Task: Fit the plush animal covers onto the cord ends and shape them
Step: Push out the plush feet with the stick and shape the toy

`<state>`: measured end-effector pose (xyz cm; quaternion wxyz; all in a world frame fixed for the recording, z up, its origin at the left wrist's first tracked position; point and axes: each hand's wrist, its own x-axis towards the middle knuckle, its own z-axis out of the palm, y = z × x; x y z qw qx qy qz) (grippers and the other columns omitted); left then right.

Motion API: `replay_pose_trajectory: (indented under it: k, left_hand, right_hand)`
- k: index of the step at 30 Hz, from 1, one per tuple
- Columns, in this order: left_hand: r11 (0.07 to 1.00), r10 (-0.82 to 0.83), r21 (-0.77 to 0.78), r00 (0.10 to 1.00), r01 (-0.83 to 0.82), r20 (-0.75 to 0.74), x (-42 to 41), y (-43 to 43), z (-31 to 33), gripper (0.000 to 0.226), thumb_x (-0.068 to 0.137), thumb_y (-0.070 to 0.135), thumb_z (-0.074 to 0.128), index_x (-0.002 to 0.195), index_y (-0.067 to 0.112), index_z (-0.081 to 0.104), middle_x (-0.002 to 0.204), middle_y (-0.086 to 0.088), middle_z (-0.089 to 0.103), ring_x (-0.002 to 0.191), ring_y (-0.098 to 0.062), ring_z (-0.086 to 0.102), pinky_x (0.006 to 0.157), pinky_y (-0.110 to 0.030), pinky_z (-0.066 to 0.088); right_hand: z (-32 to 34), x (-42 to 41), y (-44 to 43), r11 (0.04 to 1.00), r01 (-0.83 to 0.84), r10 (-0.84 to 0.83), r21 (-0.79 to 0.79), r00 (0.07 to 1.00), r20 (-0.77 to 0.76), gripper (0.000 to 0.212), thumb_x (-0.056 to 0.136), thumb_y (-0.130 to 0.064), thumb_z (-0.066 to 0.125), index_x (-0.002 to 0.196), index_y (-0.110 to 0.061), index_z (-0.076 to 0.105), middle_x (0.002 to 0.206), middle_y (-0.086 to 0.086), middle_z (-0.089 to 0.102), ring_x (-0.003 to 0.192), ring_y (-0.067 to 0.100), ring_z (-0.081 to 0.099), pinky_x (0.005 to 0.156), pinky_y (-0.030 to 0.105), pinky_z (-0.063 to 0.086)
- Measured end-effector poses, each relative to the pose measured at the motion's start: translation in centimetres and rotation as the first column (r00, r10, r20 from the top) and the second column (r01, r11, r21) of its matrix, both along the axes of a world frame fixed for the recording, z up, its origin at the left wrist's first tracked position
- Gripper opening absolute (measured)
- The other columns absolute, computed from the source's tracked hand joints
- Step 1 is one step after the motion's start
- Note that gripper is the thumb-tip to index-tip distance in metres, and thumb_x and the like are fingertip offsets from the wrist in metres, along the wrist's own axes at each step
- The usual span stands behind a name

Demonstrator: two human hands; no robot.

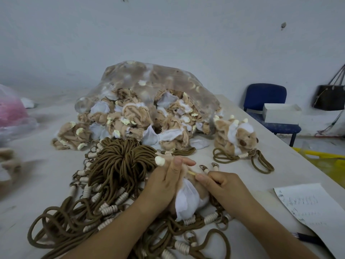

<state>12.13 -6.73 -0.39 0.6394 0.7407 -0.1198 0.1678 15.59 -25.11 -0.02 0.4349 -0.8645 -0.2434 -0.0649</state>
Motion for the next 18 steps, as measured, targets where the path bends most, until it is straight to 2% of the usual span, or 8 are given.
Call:
replay_pose_trajectory:
  k: [2,4,7,9,11,13,15,18]
  left_hand:
    - [0.998,0.061,0.011,0.998,-0.061,-0.002,0.0,-0.2,-0.3,0.055,0.088,0.071,0.032,0.102,0.031,0.068,0.099,-0.003,0.068,0.098,-0.014,0.063,0.091,-0.031,0.05]
    - [0.988,0.154,0.011,0.988,-0.154,0.026,-0.1,-0.1,-0.3,0.057,0.088,0.073,0.033,0.104,0.027,0.062,0.106,-0.005,0.064,0.1,-0.011,0.059,0.088,-0.021,0.047]
    - [0.95,0.306,0.043,0.949,-0.31,0.079,-0.1,0.5,0.3,0.036,0.087,0.068,0.036,0.101,0.044,0.059,0.11,0.019,0.059,0.11,-0.007,0.052,0.091,-0.02,0.042]
    - [0.932,0.353,0.054,0.93,-0.36,0.1,-0.1,0.7,0.8,0.021,0.09,0.061,0.042,0.097,0.054,0.061,0.108,0.031,0.058,0.113,-0.001,0.049,0.09,-0.013,0.04]
    - [0.938,0.345,0.006,0.936,-0.346,0.072,-0.3,0.7,1.1,0.019,0.095,0.056,0.044,0.091,0.058,0.063,0.104,0.03,0.061,0.109,0.001,0.052,0.087,-0.01,0.042]
    - [0.951,0.303,-0.082,0.953,-0.3,0.028,-0.3,0.6,1.1,0.023,0.091,0.052,0.045,0.093,0.047,0.067,0.1,0.019,0.068,0.101,-0.004,0.061,0.083,-0.016,0.048]
    - [0.954,0.266,-0.144,0.964,-0.263,0.006,-0.4,0.5,1.3,0.025,0.087,0.049,0.045,0.095,0.039,0.067,0.094,0.016,0.071,0.091,-0.001,0.065,0.074,-0.012,0.049]
    - [0.952,0.243,-0.193,0.97,-0.238,0.002,-0.4,0.4,1.4,0.028,0.087,0.049,0.046,0.095,0.036,0.069,0.095,0.013,0.072,0.09,-0.003,0.067,0.073,-0.014,0.051]
  right_hand:
    - [0.1,0.1,-0.2,1.0,0.021,-0.021,-0.005,1.0,-0.009,0.062,0.07,-0.08,0.044,0.053,-0.02,0.039,0.045,-0.008,0.038,0.044,0.002,0.037,0.046,0.021,0.032]
    - [0.3,0.5,-0.6,0.998,0.065,-0.065,-0.024,0.998,0.007,0.062,0.071,-0.08,0.043,0.055,-0.019,0.041,0.046,-0.006,0.039,0.045,0.003,0.038,0.047,0.025,0.034]
    - [0.4,0.9,-1.3,0.986,0.135,-0.13,-0.094,0.99,0.055,0.064,0.071,-0.08,0.039,0.057,-0.018,0.038,0.046,-0.004,0.038,0.044,0.007,0.039,0.049,0.032,0.035]
    - [0.4,0.9,-1.3,0.979,0.151,-0.14,-0.14,0.987,0.083,0.066,0.071,-0.081,0.037,0.055,-0.017,0.034,0.047,-0.002,0.037,0.045,0.011,0.04,0.05,0.036,0.036]
    - [0.4,0.8,-1.2,0.975,0.161,-0.149,-0.156,0.985,0.088,0.069,0.071,-0.081,0.036,0.056,-0.014,0.036,0.048,0.001,0.038,0.048,0.018,0.044,0.052,0.039,0.039]
    - [0.5,0.9,-1.1,0.977,0.163,-0.153,-0.14,0.985,0.078,0.07,0.07,-0.081,0.037,0.056,-0.012,0.038,0.051,0.007,0.043,0.052,0.022,0.049,0.053,0.041,0.042]
    - [0.5,0.9,-1.0,0.98,0.153,-0.145,-0.124,0.987,0.068,0.069,0.071,-0.08,0.038,0.056,-0.012,0.038,0.054,0.012,0.047,0.053,0.024,0.05,0.054,0.042,0.043]
    - [0.4,1.0,-1.0,0.985,0.136,-0.131,-0.104,0.99,0.054,0.063,0.072,-0.078,0.038,0.053,-0.018,0.037,0.051,0.007,0.045,0.048,0.016,0.044,0.053,0.04,0.041]
